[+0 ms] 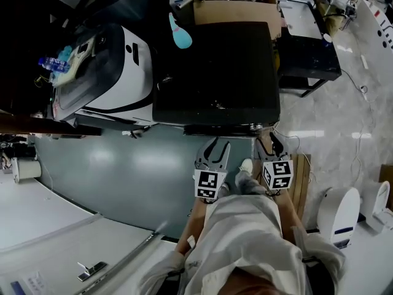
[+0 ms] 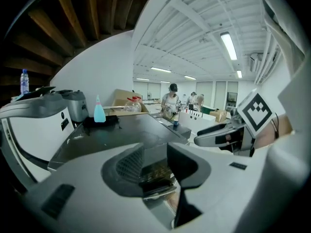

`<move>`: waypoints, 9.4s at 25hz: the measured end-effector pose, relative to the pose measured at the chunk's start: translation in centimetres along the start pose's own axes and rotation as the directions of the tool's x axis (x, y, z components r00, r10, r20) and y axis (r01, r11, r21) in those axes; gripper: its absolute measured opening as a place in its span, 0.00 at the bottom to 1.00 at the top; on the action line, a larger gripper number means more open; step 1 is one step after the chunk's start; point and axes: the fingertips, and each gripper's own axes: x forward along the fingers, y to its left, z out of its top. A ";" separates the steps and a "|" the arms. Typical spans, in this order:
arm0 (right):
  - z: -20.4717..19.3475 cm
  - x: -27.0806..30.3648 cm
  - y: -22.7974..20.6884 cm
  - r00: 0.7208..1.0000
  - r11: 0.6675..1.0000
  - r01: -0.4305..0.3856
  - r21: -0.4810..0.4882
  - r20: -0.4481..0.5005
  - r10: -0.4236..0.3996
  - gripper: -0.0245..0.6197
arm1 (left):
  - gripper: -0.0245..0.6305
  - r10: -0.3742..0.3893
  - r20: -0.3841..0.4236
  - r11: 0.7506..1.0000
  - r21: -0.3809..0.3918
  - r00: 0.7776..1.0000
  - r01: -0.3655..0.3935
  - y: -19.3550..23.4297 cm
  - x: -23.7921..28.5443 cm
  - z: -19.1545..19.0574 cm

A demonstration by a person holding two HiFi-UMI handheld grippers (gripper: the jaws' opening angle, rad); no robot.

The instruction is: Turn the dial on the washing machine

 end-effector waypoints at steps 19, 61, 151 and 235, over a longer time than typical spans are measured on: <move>-7.1 6.0 -3.1 0.993 0.998 0.034 0.054 -0.115 -0.027 0.43 | 0.28 0.003 -0.117 1.000 -0.022 0.993 -0.006 -0.9 6.4 -6.5; -10.8 11.2 -3.3 0.993 0.976 0.115 0.186 -0.034 -0.111 0.45 | 0.29 -0.088 -0.109 0.995 -0.051 0.990 0.082 -1.2 9.9 -12.1; -11.3 10.5 -4.5 0.968 0.613 -0.239 0.753 0.232 0.092 0.56 | 0.29 -0.112 -0.122 0.992 -0.069 0.986 0.105 -2.4 10.5 -13.3; -10.8 11.3 -4.2 0.992 0.790 -0.087 0.606 0.125 0.013 0.45 | 0.29 -0.069 -0.123 0.993 -0.101 0.990 0.057 -1.1 9.1 -14.5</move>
